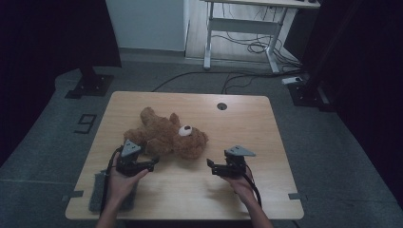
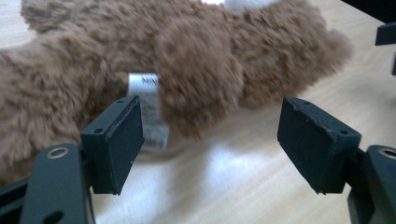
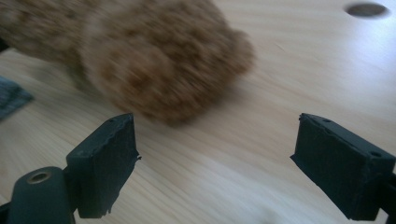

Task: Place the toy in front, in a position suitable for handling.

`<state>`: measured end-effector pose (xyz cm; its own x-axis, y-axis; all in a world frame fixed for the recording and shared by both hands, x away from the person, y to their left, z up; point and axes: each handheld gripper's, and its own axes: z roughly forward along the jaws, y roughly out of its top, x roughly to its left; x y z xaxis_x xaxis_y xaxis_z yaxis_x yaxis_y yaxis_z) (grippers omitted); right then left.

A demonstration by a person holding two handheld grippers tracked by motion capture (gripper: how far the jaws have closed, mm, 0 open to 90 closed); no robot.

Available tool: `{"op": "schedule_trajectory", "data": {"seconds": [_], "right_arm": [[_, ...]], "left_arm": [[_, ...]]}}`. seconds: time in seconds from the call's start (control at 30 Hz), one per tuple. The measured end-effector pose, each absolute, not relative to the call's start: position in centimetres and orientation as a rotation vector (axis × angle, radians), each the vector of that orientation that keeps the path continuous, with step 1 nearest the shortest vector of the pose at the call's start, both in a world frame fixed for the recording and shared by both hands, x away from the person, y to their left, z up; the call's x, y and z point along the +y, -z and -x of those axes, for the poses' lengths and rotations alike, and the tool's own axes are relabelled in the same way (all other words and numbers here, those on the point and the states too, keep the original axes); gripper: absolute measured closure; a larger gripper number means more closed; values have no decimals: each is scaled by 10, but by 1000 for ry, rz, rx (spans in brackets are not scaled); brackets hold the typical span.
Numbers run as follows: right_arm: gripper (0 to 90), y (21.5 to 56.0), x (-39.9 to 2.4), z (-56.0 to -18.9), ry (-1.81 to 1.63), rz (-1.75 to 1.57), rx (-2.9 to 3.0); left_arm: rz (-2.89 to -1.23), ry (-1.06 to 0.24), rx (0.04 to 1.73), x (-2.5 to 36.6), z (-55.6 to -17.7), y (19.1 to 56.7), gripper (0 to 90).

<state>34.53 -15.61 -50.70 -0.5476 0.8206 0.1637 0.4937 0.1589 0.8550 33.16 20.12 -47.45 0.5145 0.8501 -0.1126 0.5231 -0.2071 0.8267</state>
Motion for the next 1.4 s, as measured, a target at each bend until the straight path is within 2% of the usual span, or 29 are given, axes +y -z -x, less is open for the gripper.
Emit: {"op": "schedule_trajectory", "data": {"seconds": [0.2, 0.27, 0.33, 0.4, 0.43, 0.5, 0.53, 0.57, 0.6, 0.63, 0.67, 0.7, 0.87, 1.0, 1.4], "right_arm": [[109, 499, -117, -359, -1336, -1188, 2166], [109, 494, -98, -367, -1329, -1153, 2185], [109, 494, -94, -369, -1323, -1151, 2195], [133, 497, -78, -379, -1252, -1157, 2235], [133, 497, -78, -379, -1252, -1157, 2235], [143, 500, -73, -384, -1207, -1163, 2232], [246, 504, -70, -387, -1177, -1168, 2213], [246, 504, -70, -387, -1177, -1168, 2213], [339, 506, -69, -387, -1163, -1162, 2210], [339, 506, -69, -387, -1163, -1162, 2210], [432, 506, -70, -388, -1150, -1141, 2233], [432, 506, -70, -388, -1150, -1141, 2233], [614, 504, -71, -389, -1135, -1101, 2250], [650, 500, -75, -392, -1168, -1106, 2223], [664, 485, -88, -383, -1260, -1088, 2124]], "left_arm": [[-1866, -449, 1113, 193, -345, 476, 254], [-1872, -449, 1105, 190, -349, 478, 322], [-1881, -456, 1109, 187, -352, 480, 338], [-1880, -464, 1119, 184, -354, 483, 434], [-1885, -465, 1122, 183, -355, 484, 434], [-1900, -471, 1116, 182, -356, 488, 518], [-1902, -470, 1096, 182, -356, 489, 590], [-1902, -470, 1096, 182, -356, 489, 615], [-1899, -466, 1085, 182, -356, 490, 638], [-1898, -456, 1077, 183, -356, 490, 638], [-1892, -444, 1074, 184, -357, 491, 670], [-1888, -437, 1071, 186, -357, 491, 670], [-1836, -419, 1073, 190, -358, 489, 721], [-1817, -457, 1047, 190, -361, 478, 741], [-1832, -475, 974, 172, -360, 435, 759]]}}
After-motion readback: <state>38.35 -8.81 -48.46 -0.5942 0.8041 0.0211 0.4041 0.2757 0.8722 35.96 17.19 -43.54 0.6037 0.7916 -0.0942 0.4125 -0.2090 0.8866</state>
